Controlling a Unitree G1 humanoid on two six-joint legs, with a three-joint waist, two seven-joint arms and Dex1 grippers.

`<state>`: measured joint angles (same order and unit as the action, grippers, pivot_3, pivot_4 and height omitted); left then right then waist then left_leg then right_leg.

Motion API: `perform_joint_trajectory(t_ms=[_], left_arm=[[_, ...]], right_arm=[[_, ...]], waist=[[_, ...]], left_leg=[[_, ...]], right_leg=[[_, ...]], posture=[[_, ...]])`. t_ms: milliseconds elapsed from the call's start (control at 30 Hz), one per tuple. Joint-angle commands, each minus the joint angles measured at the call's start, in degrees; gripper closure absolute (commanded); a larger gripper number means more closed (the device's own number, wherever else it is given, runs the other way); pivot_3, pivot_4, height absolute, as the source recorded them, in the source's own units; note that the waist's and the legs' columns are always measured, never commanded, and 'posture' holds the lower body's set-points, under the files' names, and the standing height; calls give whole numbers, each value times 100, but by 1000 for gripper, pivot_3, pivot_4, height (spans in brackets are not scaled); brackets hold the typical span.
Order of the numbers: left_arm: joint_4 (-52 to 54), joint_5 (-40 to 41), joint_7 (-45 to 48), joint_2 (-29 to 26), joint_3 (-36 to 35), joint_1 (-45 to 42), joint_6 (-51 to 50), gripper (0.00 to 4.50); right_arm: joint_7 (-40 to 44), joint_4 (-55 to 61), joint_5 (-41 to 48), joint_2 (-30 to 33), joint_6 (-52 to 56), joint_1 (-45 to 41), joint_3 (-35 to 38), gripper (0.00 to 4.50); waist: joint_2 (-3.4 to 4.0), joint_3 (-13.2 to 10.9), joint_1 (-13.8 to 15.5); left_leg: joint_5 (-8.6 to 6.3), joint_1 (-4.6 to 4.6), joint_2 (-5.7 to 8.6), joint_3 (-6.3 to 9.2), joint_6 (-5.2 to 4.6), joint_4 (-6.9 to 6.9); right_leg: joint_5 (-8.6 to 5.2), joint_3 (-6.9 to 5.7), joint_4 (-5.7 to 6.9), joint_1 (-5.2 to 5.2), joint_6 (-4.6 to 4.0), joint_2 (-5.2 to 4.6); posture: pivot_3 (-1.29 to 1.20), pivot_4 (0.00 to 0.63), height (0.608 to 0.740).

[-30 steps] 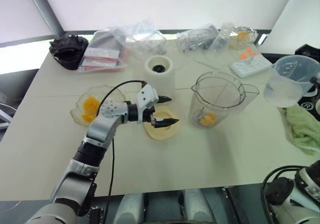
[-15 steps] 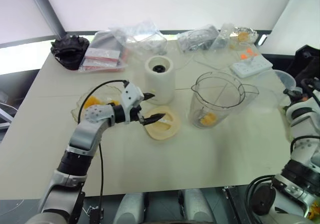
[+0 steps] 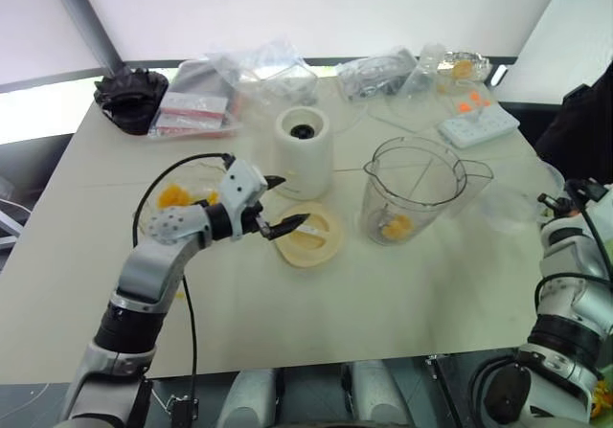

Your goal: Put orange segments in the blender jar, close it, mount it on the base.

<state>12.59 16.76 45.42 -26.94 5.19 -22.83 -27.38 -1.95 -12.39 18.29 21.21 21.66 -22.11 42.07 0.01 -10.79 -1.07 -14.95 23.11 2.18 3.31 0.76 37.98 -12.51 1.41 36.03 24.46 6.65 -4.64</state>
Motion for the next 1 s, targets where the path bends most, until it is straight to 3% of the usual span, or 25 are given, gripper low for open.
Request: perform_joint_trajectory(t_ms=[33, 600, 867, 1000], left_arm=[[322, 102, -91, -75, -181, 12, -22, 0], [972, 197, -529, -125, -342, 473, -307, 0], [957, 224, -516, -149, -273, 461, -279, 0], [948, 213, -498, -143, -231, 440, -266, 0]], right_arm=[[-42, -26, 193, 109, -418, -100, 120, 4453], [41, -1171, 568, 267, -954, -278, -38, 4453], [-35, -1130, 422, 392, -953, -65, -215, 419], [-79, -1049, 420, 424, -881, 88, -221, 419]], waist=[[0, 0, 1], [0, 0, -8], [0, 0, -10], [-1, 0, -7]], left_leg=[[0, 0, 0, 0, 0, 0], [0, -6, -1, 0, 0, 0], [0, -7, -1, 0, 0, 0], [0, -8, -1, -1, 0, 0]], right_leg=[[0, 0, 0, 0, 0, 0], [0, 3, -2, -6, -1, 0], [-1, 3, -2, -7, -1, 1], [-1, 3, -3, -9, -1, 1]], posture=[[0, 150, 740], [0, 150, 740], [0, 150, 740], [0, 150, 740]])
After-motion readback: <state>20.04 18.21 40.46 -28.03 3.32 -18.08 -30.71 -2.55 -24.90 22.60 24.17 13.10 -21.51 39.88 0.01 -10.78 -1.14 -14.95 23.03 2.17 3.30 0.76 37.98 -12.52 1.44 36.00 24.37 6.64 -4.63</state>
